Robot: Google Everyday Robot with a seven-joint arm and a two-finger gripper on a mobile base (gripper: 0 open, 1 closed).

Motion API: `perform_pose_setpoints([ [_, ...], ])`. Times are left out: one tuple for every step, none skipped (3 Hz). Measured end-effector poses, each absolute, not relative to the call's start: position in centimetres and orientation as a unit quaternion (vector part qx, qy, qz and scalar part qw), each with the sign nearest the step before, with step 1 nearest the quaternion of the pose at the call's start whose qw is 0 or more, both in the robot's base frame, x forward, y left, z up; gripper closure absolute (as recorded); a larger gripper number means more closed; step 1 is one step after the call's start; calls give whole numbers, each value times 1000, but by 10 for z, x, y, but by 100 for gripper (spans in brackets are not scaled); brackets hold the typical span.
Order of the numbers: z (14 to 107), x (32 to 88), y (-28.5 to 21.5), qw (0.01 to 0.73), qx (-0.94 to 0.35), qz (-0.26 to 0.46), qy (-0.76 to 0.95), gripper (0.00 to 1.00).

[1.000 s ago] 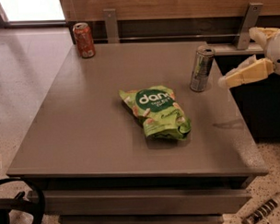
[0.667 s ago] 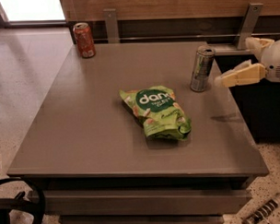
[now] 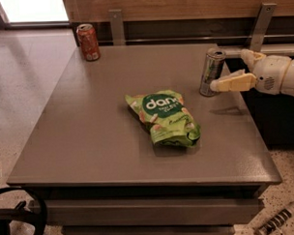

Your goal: Move redbull can near coke can

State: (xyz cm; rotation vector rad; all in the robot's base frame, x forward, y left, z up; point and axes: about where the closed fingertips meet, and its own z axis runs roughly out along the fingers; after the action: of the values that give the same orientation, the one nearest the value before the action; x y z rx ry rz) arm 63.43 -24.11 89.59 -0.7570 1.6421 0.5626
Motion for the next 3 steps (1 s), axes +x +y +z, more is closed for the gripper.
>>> perform_pose_setpoints([
  [887, 651, -232, 604, -321, 255, 684, 0],
  [884, 654, -227, 605, -323, 259, 680, 23],
  [884, 655, -224, 605, -324, 261, 679, 52],
])
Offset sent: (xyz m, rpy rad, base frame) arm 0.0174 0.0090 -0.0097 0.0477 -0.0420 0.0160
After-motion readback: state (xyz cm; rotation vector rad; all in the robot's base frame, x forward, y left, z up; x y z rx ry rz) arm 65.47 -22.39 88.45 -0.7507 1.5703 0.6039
